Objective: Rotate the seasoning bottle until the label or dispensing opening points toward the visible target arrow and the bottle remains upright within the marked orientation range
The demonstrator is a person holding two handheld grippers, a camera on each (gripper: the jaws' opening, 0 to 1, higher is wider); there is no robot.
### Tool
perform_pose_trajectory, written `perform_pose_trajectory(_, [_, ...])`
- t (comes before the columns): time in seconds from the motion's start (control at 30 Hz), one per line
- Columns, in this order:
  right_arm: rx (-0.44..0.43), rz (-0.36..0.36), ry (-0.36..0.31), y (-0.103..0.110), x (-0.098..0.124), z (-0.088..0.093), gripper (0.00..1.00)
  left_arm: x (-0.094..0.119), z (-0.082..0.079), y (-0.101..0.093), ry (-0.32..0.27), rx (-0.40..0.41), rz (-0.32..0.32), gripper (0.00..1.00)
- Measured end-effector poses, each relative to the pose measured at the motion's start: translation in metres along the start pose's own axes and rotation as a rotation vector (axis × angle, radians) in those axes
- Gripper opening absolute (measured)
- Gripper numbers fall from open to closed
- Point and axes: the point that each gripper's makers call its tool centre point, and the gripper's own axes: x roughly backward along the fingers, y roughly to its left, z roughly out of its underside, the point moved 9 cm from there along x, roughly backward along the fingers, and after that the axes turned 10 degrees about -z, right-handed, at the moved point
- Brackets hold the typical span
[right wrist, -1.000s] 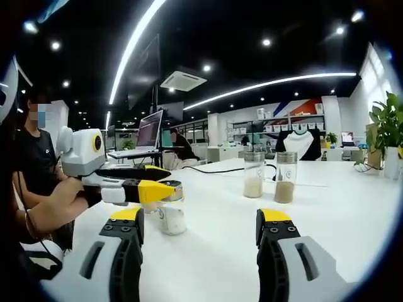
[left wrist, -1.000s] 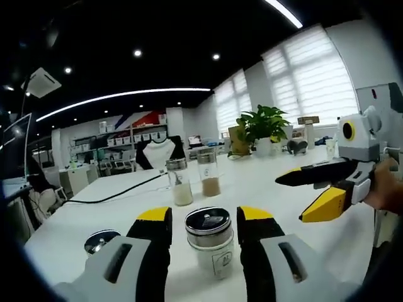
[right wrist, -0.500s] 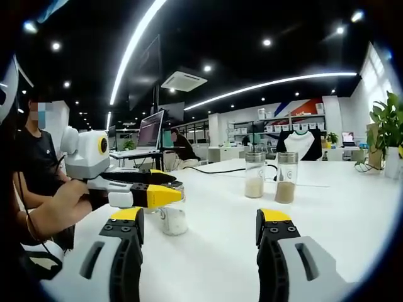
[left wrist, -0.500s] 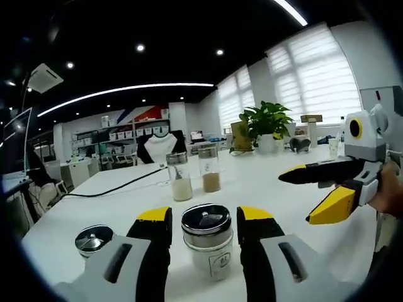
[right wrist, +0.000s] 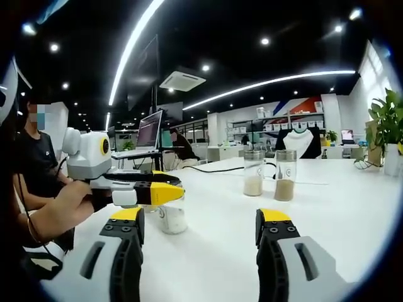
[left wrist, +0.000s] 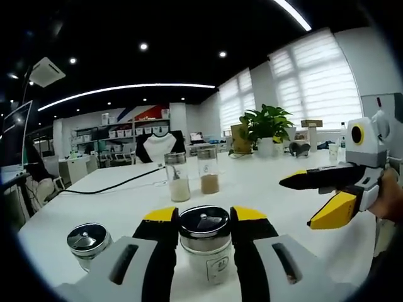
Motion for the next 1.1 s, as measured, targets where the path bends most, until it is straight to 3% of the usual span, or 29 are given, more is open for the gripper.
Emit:
perform_pose_trajectory(0.53, [0.012,-0.003,0.016,0.000,-0.003,0.001,0.71,0.006,-0.001,0.003,-0.054,0.011,-0.025,0.34])
perform_pose_trajectory(1.1, [0.013,-0.006,0.023,-0.001,-0.006,-0.001,0.71,0.002,0.002,0.011,-0.031,0.020,-0.042,0.34])
